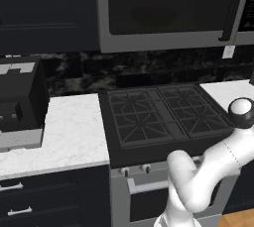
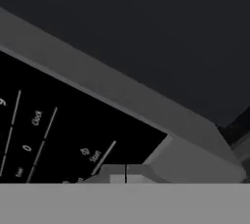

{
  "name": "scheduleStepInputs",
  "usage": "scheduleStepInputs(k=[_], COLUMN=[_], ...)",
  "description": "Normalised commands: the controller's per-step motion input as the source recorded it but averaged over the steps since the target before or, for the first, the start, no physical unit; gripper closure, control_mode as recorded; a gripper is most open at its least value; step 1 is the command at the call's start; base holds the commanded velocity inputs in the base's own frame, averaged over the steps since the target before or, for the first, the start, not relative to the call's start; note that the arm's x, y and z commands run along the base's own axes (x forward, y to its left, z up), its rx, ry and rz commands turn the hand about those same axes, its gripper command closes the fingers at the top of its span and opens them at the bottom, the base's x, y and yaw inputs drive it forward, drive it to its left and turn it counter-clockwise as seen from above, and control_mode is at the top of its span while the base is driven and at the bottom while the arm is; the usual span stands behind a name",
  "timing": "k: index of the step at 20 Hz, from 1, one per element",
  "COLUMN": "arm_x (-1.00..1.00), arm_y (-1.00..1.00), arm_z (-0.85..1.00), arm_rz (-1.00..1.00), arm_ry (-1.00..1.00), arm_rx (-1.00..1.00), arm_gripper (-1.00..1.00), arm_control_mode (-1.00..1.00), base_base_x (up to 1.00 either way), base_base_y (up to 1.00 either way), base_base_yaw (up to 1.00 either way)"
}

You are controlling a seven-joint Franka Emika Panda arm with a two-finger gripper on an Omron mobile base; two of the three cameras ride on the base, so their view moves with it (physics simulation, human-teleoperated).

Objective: Open the microwave, place the bowl with waffle inside the microwave, then close the microwave door and turn it on.

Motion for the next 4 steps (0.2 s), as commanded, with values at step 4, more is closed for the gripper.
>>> scheduleStepInputs(k=[4], arm_x=[-0.09], arm_y=[0.45], arm_z=[-0.72], arm_rz=[0.00], arm_ry=[-0.35], arm_rx=[-0.13], arm_gripper=[1.00], arm_control_mode=[-1.00], base_base_x=[0.00], base_base_y=[0.00], base_base_yaw=[0.00])
